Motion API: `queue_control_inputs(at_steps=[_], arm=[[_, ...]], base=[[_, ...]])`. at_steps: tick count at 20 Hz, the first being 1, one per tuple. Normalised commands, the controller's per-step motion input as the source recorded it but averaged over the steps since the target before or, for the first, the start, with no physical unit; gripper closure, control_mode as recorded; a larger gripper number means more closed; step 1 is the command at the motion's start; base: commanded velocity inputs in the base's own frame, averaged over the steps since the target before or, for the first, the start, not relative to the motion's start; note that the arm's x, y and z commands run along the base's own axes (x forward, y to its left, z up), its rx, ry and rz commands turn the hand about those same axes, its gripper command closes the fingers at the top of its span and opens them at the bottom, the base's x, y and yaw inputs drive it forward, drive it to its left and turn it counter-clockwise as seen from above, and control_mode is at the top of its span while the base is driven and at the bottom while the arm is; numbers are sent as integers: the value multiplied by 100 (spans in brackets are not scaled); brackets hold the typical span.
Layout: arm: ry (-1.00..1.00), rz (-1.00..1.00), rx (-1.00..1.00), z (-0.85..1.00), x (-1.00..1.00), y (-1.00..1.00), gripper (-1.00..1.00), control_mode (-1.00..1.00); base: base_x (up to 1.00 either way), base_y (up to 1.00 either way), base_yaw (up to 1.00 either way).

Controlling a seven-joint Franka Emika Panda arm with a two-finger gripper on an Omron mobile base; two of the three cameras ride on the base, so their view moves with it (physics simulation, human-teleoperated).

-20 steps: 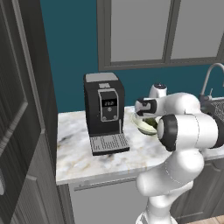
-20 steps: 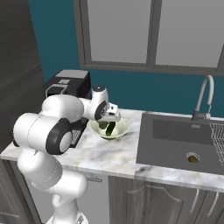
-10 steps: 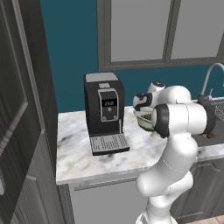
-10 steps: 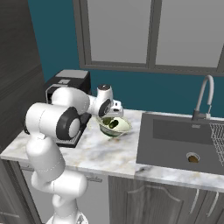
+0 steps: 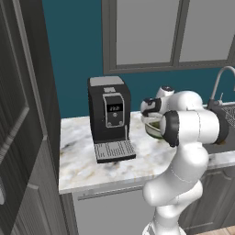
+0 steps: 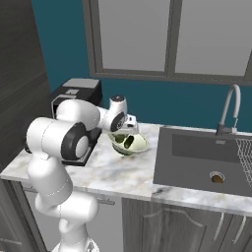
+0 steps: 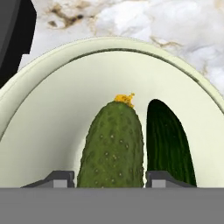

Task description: Pick the cucumbers from the cabinet and place them in one bowl. Pick the kiwi from the sink and place it in the other bowl.

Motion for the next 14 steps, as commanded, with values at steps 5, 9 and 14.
queue_control_inputs(at_steps=[5,9,14], arm=[[0,0,0,-2,-1,20,-100,-100],[0,-2,0,2,0,21,-100,-100],[4,0,-4,33,15,12,-100,-100]], base=[[0,0,0],[0,0,0],[0,0,0]])
